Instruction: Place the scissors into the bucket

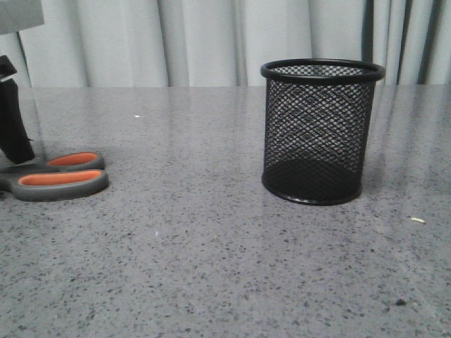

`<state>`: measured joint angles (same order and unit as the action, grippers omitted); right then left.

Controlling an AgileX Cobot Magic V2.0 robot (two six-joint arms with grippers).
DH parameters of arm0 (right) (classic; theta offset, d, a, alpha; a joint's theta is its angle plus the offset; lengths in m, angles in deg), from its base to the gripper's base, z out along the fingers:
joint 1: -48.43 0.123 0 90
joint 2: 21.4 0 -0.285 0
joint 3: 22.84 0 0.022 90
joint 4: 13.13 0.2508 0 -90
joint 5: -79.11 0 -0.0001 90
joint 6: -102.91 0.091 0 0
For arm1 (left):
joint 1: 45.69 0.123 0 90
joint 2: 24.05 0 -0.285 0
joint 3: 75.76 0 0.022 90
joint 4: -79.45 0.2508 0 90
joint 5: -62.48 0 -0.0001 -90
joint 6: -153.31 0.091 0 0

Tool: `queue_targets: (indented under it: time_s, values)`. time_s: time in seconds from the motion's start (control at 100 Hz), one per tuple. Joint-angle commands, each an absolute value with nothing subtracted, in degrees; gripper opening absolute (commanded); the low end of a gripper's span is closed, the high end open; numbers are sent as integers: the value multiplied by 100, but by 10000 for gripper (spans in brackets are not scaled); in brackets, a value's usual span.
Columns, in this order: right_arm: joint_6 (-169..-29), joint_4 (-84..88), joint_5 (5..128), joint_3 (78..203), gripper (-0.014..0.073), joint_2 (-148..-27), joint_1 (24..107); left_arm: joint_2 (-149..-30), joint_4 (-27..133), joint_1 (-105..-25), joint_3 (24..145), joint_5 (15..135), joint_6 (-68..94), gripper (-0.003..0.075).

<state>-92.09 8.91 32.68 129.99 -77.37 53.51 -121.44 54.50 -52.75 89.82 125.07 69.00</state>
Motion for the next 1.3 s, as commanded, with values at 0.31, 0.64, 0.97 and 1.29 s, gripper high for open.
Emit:
queue_targets:
  time_s: [0.31, 0.64, 0.97, 1.29]
  values:
    - [-9259, 1002, 3541, 13210, 414, -7737, 5351, -12119, 5194, -5322, 9134, 12681, 6905, 417]
    - [-9259, 1002, 3541, 13210, 414, -7737, 5351, -12346, 5233, -5322, 9134, 13187, 6905, 370]
    - [-9259, 1002, 3541, 13210, 414, -7737, 5351, -12467, 5255, -5322, 9147, 13385, 6905, 35]
    - [-9259, 1002, 3541, 13210, 414, -7737, 5351, -12045, 5242, -5322, 10107, 13584, 6183, -19]
